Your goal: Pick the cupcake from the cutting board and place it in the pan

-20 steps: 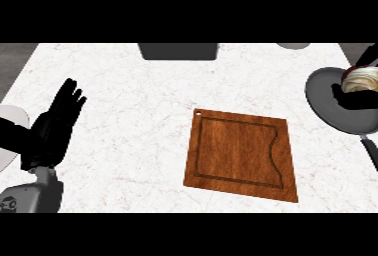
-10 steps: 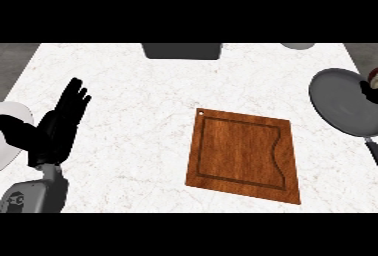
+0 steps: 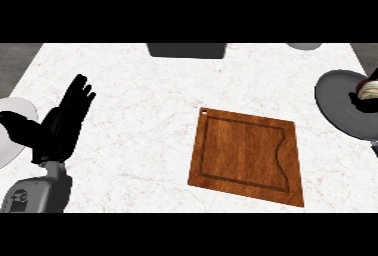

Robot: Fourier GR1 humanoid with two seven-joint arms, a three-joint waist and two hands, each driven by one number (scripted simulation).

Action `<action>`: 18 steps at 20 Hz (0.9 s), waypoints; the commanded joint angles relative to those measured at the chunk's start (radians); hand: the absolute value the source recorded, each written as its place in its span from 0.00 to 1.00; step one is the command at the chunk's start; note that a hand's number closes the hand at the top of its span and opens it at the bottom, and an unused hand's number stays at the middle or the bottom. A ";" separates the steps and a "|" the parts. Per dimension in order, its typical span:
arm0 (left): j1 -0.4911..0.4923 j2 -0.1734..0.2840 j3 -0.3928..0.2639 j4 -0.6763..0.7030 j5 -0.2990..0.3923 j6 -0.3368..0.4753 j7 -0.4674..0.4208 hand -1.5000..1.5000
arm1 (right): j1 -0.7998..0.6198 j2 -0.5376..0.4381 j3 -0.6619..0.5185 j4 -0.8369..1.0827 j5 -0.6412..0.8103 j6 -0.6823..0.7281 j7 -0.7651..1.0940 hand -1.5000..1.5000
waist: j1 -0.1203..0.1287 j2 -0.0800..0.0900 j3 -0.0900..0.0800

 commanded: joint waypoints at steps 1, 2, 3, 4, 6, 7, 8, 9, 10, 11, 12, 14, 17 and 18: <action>-0.052 -0.006 -0.001 0.030 0.002 0.004 0.007 0.50 | -0.055 -0.027 0.019 0.153 0.060 -0.055 0.037 1.00 | 0.017 0.011 0.001; -0.017 0.013 0.011 -0.001 0.011 -0.013 -0.003 0.50 | -0.030 -0.014 -0.021 0.184 0.016 -0.046 0.031 1.00 | 0.017 0.008 0.001; -0.027 -0.013 -0.024 -0.014 -0.002 0.006 0.044 0.50 | -0.055 -0.048 -0.053 0.200 -0.012 0.018 0.086 1.00 | 0.016 0.007 0.002; -0.033 -0.005 -0.011 -0.005 -0.002 0.005 0.032 0.50 | -0.045 -0.039 -0.066 0.222 -0.019 0.001 0.110 0.00 | 0.020 0.011 0.003; -0.029 0.003 -0.002 0.005 0.006 -0.009 0.013 0.50 | -0.042 -0.067 -0.064 0.264 -0.022 0.060 0.073 0.00 | 0.016 0.011 0.002; -0.042 0.017 0.016 0.012 0.017 -0.014 0.023 0.50 | -0.056 -0.032 -0.058 0.278 -0.015 0.037 0.101 0.00 | 0.024 0.013 0.003; -0.035 -0.016 -0.021 0.024 -0.015 0.008 0.010 0.50 | -0.063 -0.031 -0.050 0.287 -0.009 0.042 0.087 0.00 | 0.016 0.010 0.002; -0.028 -0.021 -0.026 -0.026 -0.009 0.017 0.038 0.50 | -0.026 -0.061 -0.060 0.298 -0.018 0.066 0.038 0.00 | 0.024 0.012 0.004; -0.026 -0.017 -0.023 -0.013 -0.007 0.007 0.025 0.50 | -0.020 -0.046 -0.074 0.303 -0.036 0.064 0.010 0.00 | 0.018 0.011 0.004; 0.021 -0.012 -0.018 -0.001 0.002 -0.019 -0.020 0.50 | -0.021 -0.075 -0.093 0.301 -0.056 0.085 -0.022 0.00 | 0.023 0.013 0.004; -0.055 -0.004 0.010 0.058 -0.005 0.007 -0.012 0.50 | -0.064 -0.071 -0.109 0.291 -0.075 0.098 -0.023 0.00 | 0.011 0.015 0.004; -0.024 0.002 0.007 0.031 0.006 -0.009 0.002 0.50 | -0.053 -0.086 -0.164 0.283 -0.139 0.117 -0.090 0.00 | 0.003 0.006 0.003; 0.031 -0.007 -0.009 -0.016 -0.012 -0.002 -0.025 0.50 | -0.043 -0.103 -0.255 0.284 -0.236 0.149 -0.150 0.00 | 0.004 0.002 0.004; -0.030 0.004 0.009 0.015 0.001 0.004 0.021 0.50 | -0.036 -0.124 -0.278 0.295 -0.262 0.203 -0.175 0.00 | -0.011 0.004 0.004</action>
